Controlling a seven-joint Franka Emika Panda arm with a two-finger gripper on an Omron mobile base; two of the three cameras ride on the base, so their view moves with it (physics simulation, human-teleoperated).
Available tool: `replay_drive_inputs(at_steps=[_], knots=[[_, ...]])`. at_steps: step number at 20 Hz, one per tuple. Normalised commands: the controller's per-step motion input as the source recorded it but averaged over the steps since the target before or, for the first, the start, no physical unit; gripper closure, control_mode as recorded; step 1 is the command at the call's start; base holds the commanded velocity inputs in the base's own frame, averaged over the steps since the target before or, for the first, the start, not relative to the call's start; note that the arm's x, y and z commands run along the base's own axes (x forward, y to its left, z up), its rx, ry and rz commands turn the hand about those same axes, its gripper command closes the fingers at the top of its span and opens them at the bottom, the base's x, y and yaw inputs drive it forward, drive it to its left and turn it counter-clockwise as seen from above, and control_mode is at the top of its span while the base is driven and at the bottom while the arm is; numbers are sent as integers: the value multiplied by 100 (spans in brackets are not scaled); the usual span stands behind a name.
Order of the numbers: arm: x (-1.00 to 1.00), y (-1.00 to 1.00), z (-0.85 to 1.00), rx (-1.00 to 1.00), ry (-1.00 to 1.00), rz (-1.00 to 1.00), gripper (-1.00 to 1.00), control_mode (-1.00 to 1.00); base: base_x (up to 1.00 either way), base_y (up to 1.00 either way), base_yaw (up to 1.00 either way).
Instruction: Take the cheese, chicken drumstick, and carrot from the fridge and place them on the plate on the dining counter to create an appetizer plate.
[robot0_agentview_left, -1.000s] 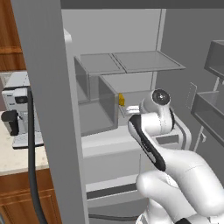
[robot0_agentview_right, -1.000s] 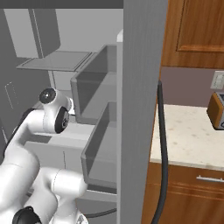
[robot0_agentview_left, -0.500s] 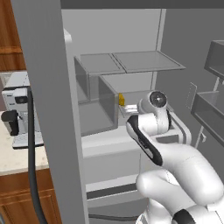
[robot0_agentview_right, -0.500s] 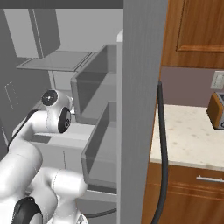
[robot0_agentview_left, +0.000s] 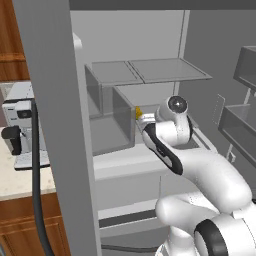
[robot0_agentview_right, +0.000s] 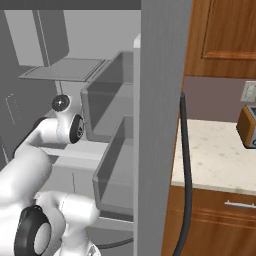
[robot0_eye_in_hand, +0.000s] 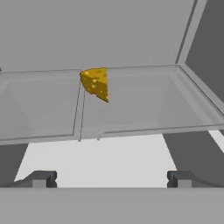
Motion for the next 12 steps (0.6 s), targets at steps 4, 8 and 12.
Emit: replay_drive_inputs(at_steps=[4, 8, 12], knots=[[24, 0, 0, 0, 0, 4, -100, -100, 0, 0, 0], [22, 0, 0, 0, 0, 6, -100, -100, 0, 0, 0], [29, 0, -7, 0, 0, 6, -100, -100, 0, 0, 0]])
